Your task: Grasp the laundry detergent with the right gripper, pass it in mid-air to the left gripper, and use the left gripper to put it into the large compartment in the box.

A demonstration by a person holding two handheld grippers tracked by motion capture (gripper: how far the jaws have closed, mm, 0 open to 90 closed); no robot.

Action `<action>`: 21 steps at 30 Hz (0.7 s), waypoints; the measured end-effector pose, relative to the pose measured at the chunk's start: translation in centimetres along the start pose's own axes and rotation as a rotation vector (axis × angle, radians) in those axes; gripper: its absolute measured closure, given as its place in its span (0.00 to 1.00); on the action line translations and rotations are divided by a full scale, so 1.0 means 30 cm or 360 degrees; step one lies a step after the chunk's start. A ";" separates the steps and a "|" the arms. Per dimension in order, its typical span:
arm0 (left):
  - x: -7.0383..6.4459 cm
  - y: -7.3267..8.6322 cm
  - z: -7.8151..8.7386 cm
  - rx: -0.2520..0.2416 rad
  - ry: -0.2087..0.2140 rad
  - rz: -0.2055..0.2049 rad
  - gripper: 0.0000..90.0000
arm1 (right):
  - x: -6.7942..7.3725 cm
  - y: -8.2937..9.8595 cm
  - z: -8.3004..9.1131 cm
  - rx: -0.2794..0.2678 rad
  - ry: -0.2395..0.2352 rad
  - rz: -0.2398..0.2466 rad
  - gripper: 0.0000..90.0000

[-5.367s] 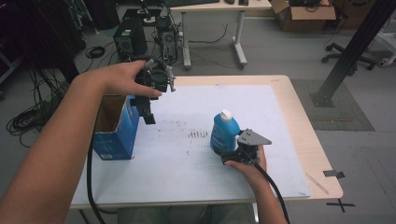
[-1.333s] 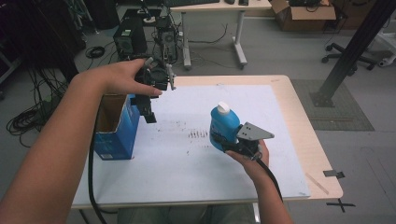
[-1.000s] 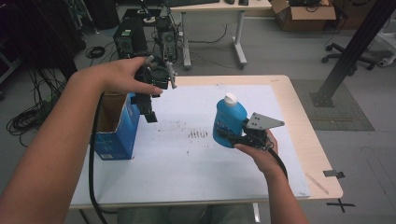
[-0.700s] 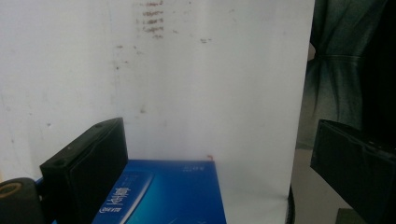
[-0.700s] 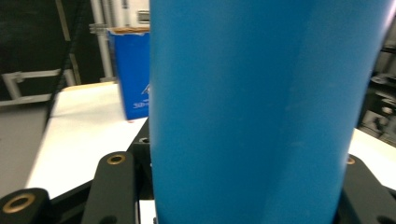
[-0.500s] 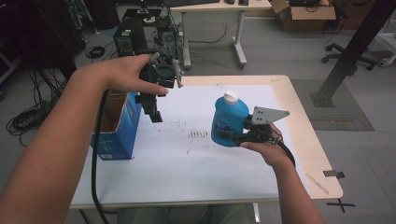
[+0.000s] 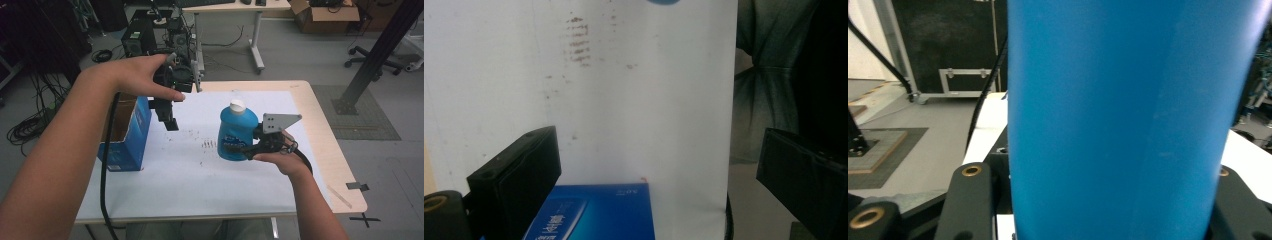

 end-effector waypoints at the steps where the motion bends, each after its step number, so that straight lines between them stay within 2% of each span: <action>1: -0.002 -0.003 0.000 -0.0003 0.0000 -0.0001 0.05 | 0.002 -0.001 -0.005 -0.0003 -0.0017 -0.0002 0.50; 8: -0.016 -0.020 0.004 0.0040 0.0014 -0.0010 0.05 | 0.015 0.003 -0.039 0.0044 -0.0087 0.0004 0.50; 21: -0.022 -0.044 -0.007 0.0070 0.0028 -0.0016 0.05 | 0.011 0.021 -0.113 0.0048 -0.0130 0.0006 0.50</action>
Point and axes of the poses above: each handheld gripper's, and its own axes: z roughly backward along the jaws, y roughly out of its underside, x roughly to its left, the point moved 5 cm from there along -z, roughly forward along the jaws, and after that the axes turned 3 degrees about y, right-handed, at the moved point
